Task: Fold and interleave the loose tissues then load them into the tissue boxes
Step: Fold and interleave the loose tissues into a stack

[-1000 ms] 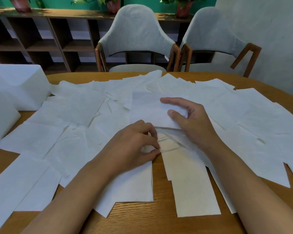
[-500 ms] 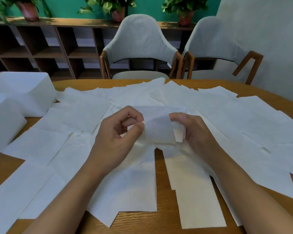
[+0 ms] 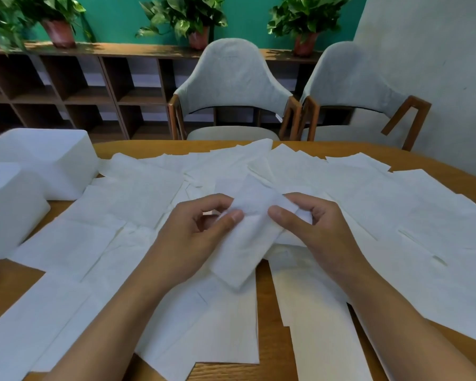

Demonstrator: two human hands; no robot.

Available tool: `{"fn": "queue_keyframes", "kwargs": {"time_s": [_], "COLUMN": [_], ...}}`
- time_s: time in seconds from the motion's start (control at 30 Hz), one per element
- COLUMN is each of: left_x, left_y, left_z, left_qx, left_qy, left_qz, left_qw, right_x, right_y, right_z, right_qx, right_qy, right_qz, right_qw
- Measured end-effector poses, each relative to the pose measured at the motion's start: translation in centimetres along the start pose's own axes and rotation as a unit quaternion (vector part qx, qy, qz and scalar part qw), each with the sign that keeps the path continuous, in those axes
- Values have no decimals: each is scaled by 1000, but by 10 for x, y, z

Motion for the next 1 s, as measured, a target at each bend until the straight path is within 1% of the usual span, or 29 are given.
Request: {"fn": "queue_keyframes", "kwargs": {"time_s": [0.07, 0.13, 0.23, 0.4, 0.53, 0.6, 0.7, 0.87, 0.93, 1.0], "left_x": [-5, -6, -7, -13, -14, -15, -13, -9, -11, -11], "left_y": [6, 8, 11, 14, 7, 4, 6, 10, 9, 10], "left_z": [0, -1, -3, -5, -3, -2, -1, -3, -2, -1], "left_qx": [17, 31, 27, -15, 40, 45, 12, -12, -29, -46], "left_qy": [-16, -5, 4, -18, -16, -21, -25, -24, -31, -32], "left_qz": [66, 92, 99, 121, 129, 122, 126, 123, 151, 183], "left_qw": [998, 995, 995, 992, 991, 991, 992, 992, 988, 982], "right_x": [-2, 0, 4, -3, -4, -1, -2, -9, -10, -4], "right_y": [-2, -10, -23, -33, -31, -35, -43, -41, -40, -36], "right_z": [0, -1, -3, -1, 1, 0, -2, 0, 0, 1], "right_qx": [11, 37, 66, 81, 76, 96, 116, 91, 91, 79], "right_qy": [-19, -19, -15, -28, -21, -13, -28, -32, -25, 2], "right_qz": [-26, -44, -50, -70, -94, -84, -61, -74, -88, -110], "right_qw": [999, 998, 996, 994, 992, 992, 991, 993, 992, 991]}}
Point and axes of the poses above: each hand's wrist, its own z-axis towards the middle knuckle, its own y-axis out of the back of the hand, x = y × z, the point moved 9 cm from there along z, towards the middle knuckle, and after that the axes turned 15 degrees about x, right-handed, at the moved point
